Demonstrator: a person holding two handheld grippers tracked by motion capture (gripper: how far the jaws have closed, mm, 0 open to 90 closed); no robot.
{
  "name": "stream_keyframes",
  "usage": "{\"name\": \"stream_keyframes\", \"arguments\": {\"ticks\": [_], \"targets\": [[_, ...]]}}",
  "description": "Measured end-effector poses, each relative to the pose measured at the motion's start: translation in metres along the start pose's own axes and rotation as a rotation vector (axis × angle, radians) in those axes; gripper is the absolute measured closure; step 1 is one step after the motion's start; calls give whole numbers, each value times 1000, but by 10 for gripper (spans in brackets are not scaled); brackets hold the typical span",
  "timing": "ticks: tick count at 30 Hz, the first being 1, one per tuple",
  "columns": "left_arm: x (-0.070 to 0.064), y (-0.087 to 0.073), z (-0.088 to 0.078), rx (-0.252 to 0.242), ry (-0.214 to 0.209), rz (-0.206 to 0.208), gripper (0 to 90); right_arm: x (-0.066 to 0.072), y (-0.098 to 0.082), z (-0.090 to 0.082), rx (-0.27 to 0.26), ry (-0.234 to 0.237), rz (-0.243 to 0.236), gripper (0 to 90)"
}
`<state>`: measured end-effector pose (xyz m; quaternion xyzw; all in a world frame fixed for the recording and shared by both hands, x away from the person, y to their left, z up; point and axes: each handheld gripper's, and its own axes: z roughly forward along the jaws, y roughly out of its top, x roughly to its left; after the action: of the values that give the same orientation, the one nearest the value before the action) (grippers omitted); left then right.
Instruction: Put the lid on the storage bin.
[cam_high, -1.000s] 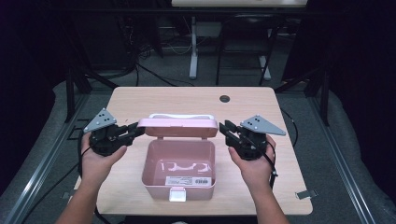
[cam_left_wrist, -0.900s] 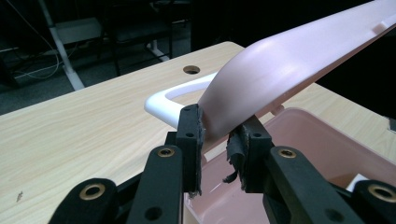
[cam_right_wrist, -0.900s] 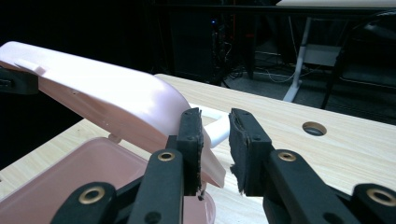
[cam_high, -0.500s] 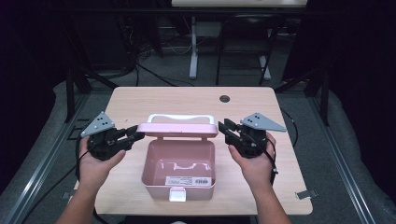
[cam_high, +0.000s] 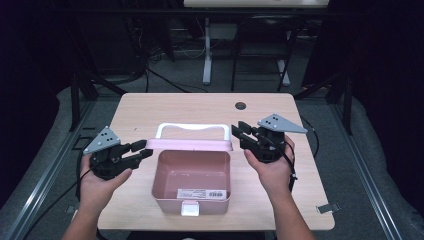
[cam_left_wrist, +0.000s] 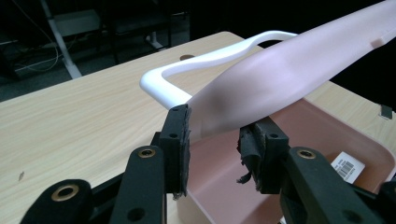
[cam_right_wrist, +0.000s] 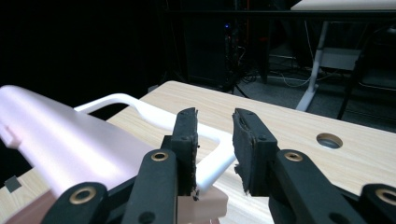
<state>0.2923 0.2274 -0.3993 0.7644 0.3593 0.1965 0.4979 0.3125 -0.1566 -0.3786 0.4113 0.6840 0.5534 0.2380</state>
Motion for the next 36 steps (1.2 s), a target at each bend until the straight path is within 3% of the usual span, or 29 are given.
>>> {"name": "stream_keyframes", "arguments": {"ticks": [7,16,32,36], "targets": [[-7,-7,-2,17,15,6,630,-2,5,7,-1,30,6,678],[-20,-10,-1,43,35,34,627,2,7,21,35,65,-3,610],[-23,-24,-1,33,30,9,630,1,8,27,35,103,10,602],[-24,-26,-2,43,29,20,630,0,9,26,32,101,12,600]]}}
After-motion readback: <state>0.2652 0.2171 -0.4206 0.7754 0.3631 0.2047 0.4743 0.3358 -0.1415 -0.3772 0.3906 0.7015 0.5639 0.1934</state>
